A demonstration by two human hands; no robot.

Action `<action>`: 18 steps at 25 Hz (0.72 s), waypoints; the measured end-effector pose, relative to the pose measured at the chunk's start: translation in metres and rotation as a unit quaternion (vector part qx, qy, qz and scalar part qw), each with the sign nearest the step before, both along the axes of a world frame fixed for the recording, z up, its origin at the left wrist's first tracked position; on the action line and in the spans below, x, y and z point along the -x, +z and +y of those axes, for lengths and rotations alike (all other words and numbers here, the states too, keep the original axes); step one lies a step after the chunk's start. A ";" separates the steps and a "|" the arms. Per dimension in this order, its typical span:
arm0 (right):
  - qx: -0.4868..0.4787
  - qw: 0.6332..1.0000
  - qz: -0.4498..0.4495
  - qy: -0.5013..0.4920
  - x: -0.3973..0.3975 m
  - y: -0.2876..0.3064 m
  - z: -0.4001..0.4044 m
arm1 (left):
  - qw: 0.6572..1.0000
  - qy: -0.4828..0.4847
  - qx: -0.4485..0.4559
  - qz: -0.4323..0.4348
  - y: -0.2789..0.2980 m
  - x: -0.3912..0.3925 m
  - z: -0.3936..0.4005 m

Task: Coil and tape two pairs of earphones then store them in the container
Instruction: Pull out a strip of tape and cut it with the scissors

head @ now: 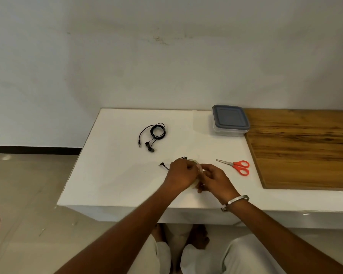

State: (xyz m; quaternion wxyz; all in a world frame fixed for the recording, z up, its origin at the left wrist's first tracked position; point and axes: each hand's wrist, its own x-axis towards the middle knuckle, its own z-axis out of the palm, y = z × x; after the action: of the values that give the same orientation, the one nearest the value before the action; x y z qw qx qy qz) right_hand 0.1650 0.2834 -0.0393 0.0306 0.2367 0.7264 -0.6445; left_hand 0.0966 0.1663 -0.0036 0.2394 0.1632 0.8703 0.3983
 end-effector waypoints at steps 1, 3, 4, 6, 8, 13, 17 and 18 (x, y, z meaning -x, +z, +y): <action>-0.012 1.000 -0.003 -0.013 0.002 -0.002 0.002 | 1.000 -0.002 0.001 -0.013 0.003 0.005 -0.005; -0.030 0.998 -0.002 -0.050 0.003 -0.004 0.011 | 0.995 0.009 -0.064 -0.078 0.006 0.022 -0.020; -0.032 0.997 0.005 -0.077 0.002 -0.005 0.017 | 0.982 0.016 -0.130 -0.138 0.008 0.031 -0.030; -0.029 0.991 0.017 -0.132 -0.001 -0.004 0.031 | 0.920 0.046 -0.281 -0.268 0.010 0.041 -0.049; -0.035 0.987 0.017 -0.159 -0.004 -0.004 0.041 | 0.864 0.091 -0.358 -0.343 0.007 0.045 -0.063; -0.043 0.987 0.012 -0.153 -0.003 -0.005 0.044 | 0.843 0.254 -0.313 -0.356 -0.023 0.053 -0.090; -0.048 0.988 0.013 -0.148 -0.002 -0.007 0.041 | 0.877 0.286 -0.242 -0.301 -0.023 0.056 -0.102; -0.048 0.988 0.013 -0.147 -0.001 -0.007 0.040 | 0.888 0.281 -0.225 -0.285 -0.020 0.056 -0.102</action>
State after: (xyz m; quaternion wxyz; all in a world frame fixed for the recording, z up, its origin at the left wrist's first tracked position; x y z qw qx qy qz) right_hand 0.1663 0.3229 -0.0461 -0.0857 0.3336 0.7142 -0.6093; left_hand 0.0407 0.0643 -0.0236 0.3125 -0.1591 0.6613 0.6632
